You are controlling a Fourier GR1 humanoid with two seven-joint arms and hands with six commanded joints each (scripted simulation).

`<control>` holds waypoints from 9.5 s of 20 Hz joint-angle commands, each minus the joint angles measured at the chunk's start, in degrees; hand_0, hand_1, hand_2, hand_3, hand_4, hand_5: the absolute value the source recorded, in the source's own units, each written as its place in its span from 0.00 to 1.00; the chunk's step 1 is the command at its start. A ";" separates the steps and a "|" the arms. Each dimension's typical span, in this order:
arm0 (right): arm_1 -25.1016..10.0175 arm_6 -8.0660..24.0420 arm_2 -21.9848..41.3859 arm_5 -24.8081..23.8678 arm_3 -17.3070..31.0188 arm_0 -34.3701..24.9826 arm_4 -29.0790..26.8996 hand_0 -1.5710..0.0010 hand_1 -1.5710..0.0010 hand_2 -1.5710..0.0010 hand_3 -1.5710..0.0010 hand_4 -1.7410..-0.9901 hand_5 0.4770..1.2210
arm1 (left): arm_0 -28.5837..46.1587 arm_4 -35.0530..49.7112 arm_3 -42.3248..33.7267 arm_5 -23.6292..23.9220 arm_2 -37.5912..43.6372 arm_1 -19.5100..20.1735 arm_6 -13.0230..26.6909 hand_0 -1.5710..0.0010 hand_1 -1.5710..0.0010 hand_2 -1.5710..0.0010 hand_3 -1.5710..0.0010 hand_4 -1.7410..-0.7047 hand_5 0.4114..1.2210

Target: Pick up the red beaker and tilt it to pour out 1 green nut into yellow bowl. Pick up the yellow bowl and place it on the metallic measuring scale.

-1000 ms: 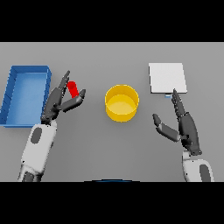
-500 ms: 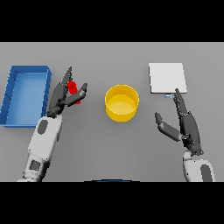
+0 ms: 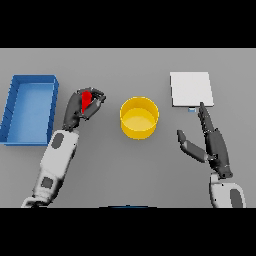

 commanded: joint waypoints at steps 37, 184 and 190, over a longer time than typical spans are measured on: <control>0.60 0.18 0.96 -0.94 -0.21 -0.18 2.24 1.00 1.00 1.00 1.00 0.74 0.27 | -16.53 -31.42 -11.57 -18.93 -30.96 13.30 20.88 0.00 0.00 0.00 0.00 0.00 0.97; -17.32 -7.45 33.33 29.78 29.17 -46.42 37.41 0.02 0.03 0.08 0.25 0.02 0.99 | 4.39 2.56 -21.20 -14.11 -4.63 31.45 38.63 1.00 1.00 1.00 1.00 0.93 0.36; -20.80 -2.96 30.37 33.02 23.57 -47.09 35.46 0.01 0.01 0.09 0.23 0.00 1.00 | 4.25 3.67 -21.46 -14.93 -4.05 31.70 38.72 1.00 1.00 1.00 1.00 0.93 0.36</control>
